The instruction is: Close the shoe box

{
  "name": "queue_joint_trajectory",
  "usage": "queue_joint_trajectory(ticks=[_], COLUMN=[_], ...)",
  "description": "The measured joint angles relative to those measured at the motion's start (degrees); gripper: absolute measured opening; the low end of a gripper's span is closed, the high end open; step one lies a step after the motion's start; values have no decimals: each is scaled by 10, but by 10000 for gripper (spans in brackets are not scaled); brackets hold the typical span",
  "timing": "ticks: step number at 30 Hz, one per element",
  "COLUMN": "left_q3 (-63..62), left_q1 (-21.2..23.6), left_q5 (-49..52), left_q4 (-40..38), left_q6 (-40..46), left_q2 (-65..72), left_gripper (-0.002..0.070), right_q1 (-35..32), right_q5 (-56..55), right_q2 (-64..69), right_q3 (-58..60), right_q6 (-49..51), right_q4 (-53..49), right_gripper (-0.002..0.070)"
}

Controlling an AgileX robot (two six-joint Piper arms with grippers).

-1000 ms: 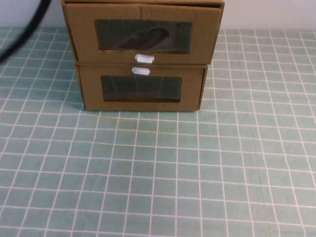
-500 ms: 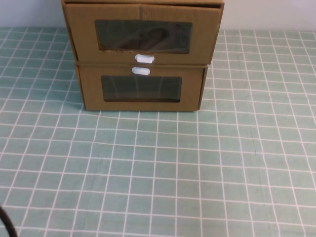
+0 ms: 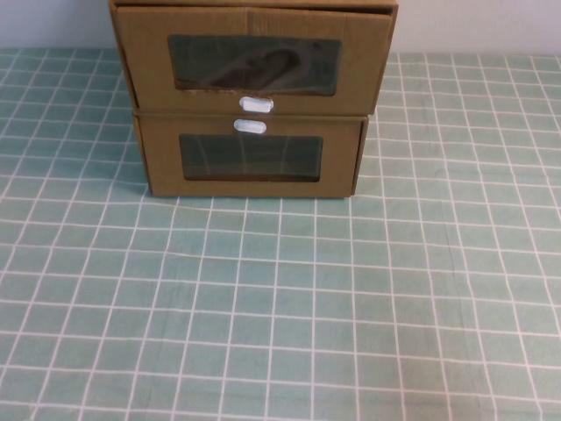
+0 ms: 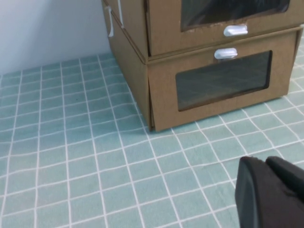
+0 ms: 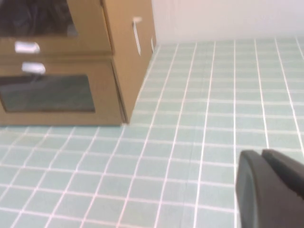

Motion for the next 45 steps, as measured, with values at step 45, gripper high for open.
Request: queue_joint_trajectory(ticks=[45], left_q3=[162], left_q1=[0], left_q5=[-156], left_q4=[23], left_q6=[-21], left_q2=[-117], left_gripper=[-5], right_q1=[0], right_q5=[-7], right_q2=[-1], right_q3=[21], right_q6=[0], right_q4=[0], right_gripper=[-14])
